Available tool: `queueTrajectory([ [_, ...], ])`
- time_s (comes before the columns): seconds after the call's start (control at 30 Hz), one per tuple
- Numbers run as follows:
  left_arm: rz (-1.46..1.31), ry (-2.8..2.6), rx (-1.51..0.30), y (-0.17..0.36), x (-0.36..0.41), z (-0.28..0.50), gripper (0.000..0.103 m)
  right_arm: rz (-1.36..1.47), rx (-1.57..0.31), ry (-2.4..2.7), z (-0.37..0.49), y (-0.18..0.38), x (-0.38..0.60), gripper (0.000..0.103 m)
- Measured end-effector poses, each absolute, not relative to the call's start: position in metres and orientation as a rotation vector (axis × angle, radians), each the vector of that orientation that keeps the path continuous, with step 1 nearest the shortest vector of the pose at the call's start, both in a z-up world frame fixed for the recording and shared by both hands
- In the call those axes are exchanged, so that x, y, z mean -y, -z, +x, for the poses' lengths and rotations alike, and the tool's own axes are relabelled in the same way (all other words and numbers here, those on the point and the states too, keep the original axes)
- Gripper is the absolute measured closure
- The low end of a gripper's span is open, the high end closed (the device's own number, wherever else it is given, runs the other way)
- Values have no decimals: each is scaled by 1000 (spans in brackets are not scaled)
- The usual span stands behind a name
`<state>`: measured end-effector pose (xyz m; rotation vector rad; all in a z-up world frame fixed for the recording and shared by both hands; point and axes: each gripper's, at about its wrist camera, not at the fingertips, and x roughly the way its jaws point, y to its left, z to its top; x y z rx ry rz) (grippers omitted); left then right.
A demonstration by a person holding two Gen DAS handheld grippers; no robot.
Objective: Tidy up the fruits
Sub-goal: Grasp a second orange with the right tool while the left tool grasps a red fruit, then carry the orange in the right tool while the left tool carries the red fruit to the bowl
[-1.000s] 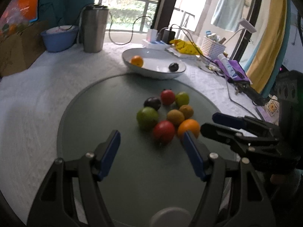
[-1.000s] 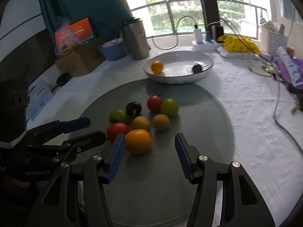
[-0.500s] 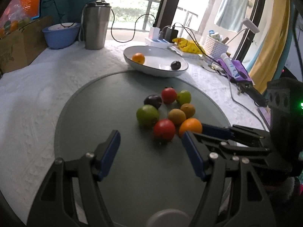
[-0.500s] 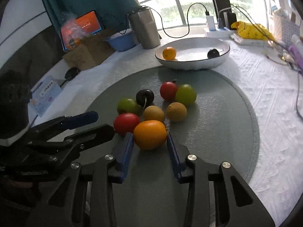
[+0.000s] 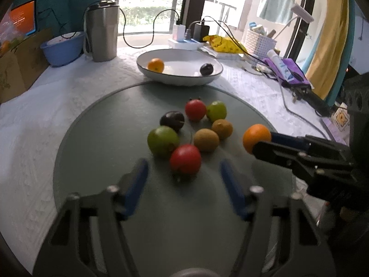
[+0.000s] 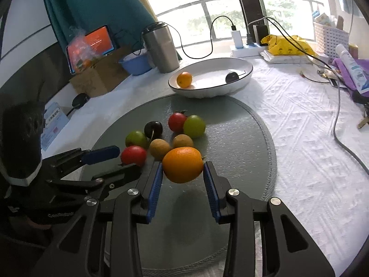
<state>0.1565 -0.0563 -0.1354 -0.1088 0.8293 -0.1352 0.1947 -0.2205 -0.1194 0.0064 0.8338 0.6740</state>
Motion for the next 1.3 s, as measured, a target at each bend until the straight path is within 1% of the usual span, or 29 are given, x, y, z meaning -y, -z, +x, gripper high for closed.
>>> queueTrajectory([
  [0.03,-100,131,-842,137,58,158,55,7,-834,-674,194,119,221,64],
  [0.2,-84,129,-860,140,60,159,72,6,-829,-679,193,119,220,64],
  [0.47,-93,152,-849,135,61,156,73,-3,-822,-673,193,116,220,64],
  [0.87,-99,179,-766,107,61,154,73,-23,-791,-671,193,102,216,64],
  [1.3,-106,184,-692,83,49,169,73,-47,-763,-653,208,86,205,64],
])
